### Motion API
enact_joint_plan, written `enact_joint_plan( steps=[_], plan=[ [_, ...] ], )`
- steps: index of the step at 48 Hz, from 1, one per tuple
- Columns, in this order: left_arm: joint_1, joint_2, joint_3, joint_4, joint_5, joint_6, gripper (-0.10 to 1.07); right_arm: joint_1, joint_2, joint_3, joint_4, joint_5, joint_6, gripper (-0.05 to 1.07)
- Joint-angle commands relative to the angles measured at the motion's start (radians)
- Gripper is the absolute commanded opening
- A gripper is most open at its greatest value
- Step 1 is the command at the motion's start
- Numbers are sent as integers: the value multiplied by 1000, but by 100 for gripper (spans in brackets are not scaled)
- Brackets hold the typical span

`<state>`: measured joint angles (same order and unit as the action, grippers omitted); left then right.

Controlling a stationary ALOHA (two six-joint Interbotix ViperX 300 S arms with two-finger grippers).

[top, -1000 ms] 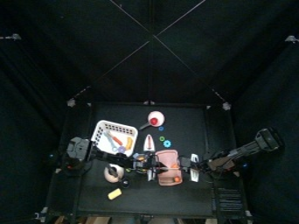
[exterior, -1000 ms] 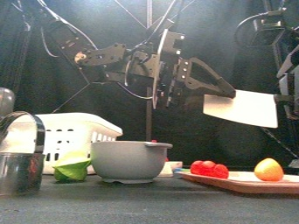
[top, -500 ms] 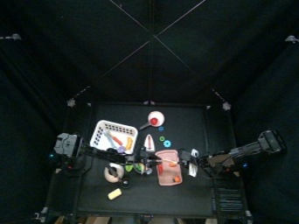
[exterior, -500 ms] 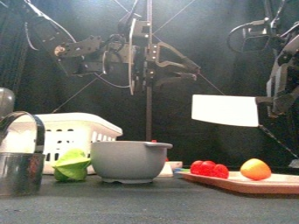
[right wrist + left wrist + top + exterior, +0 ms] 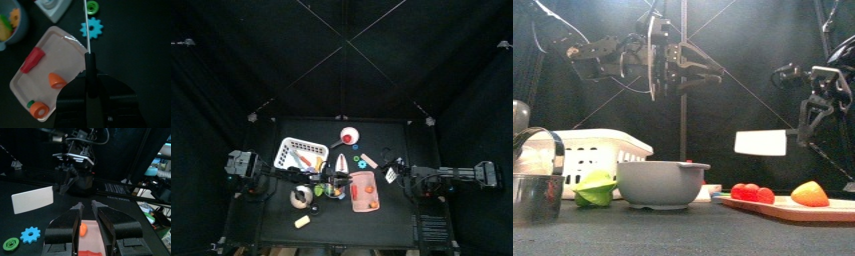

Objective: Drop cleaver

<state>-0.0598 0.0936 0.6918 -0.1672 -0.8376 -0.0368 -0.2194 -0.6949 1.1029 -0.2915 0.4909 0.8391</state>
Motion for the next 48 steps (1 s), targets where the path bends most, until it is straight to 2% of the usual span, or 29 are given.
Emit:
enact_joint_plan(
  steps=[1, 6, 13, 19, 23, 34, 48],
  plan=[
    [2, -44, -6, 0, -11, 2, 67, -86, 2, -3, 18, -17, -3, 45],
    [5, -61, 3, -5, -11, 0, 66, -126, 2, 6, 2, -64, -9, 45],
    [5, -69, 21, -8, -11, 0, 67, -133, 12, 48, -55, -184, 0, 45],
    [3, -60, 23, -6, -11, 0, 67, -144, 49, 109, -61, -390, 2, 45],
    [3, -51, 18, -5, -11, 2, 66, -153, 78, 124, -54, -476, 0, 45],
    [15, -43, 14, 12, -11, 2, 67, -235, 132, 107, -52, -425, 0, 45],
    [29, -29, 14, 12, -11, 2, 67, -301, 227, 103, -71, -423, -5, 46]
  ],
)
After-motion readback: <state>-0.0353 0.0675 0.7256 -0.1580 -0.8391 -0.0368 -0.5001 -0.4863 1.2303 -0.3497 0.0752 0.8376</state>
